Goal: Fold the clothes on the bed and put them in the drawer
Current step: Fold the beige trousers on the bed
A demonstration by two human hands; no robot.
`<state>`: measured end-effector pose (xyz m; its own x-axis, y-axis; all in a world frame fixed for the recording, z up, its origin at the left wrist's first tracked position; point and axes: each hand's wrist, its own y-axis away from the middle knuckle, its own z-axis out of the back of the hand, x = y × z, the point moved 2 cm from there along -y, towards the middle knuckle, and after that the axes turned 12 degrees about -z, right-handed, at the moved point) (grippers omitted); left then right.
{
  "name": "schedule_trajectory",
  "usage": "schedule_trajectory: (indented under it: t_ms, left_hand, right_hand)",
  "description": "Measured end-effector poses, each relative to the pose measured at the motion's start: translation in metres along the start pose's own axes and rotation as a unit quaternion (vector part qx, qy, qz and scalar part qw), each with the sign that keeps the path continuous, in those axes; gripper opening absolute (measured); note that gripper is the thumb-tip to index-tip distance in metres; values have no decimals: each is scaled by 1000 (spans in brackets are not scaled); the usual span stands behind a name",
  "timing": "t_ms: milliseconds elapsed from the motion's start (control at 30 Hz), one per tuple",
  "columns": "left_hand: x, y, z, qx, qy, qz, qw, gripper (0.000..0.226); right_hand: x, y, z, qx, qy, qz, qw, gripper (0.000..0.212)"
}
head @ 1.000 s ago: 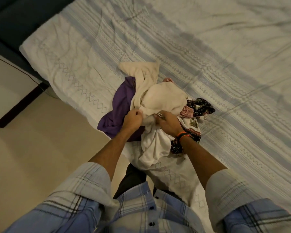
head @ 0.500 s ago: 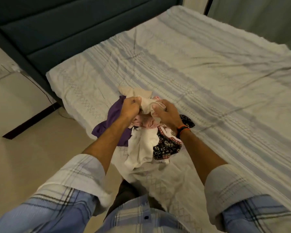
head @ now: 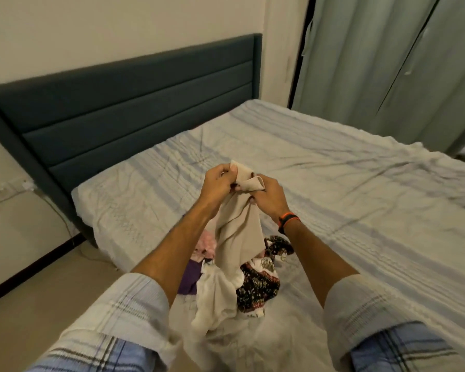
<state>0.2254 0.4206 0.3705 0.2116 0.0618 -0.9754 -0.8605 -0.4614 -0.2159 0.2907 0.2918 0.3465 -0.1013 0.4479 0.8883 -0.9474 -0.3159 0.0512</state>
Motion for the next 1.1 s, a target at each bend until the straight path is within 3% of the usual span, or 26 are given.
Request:
schedule_trajectory:
  t_ms: [100, 300, 367, 467, 567, 667, 733, 867, 1100]
  left_hand:
    - [-4, 1, 12, 8, -54, -18, 998, 19]
    - [-3, 7, 23, 87, -146, -3, 985, 81]
    - [-6, 10, 23, 122, -190, -19, 974, 92]
    - [-14, 12, 19, 148, -267, -49, 951, 72]
    - [-25, 14, 8, 135, -264, -56, 953, 40]
    - [-36, 18, -9, 136, -249, -65, 957, 32]
    - [-42, 24, -20, 131, -204, -43, 969, 33]
    - [-39, 23, -46, 141, -94, -6, 986, 58]
    - [-76, 43, -119, 138, 22, 19, 990, 22]
  right_hand:
    - [18, -1, 9, -23, -44, 8, 999, 18]
    - [57, 13, 26, -35, -146, 12, 989, 21]
    - [67, 19, 32, -42, -169, 21, 984, 22]
    - [82, 29, 42, -48, -208, 26, 977, 18]
    - [89, 39, 53, -67, -222, 36, 972, 17]
    - [81, 53, 67, -89, -238, 29, 967, 19]
    - [66, 60, 75, -94, -215, 10, 972, 33]
    - [28, 81, 91, -94, -124, -20, 988, 74]
    - [-17, 108, 128, -87, -70, -101, 989, 99]
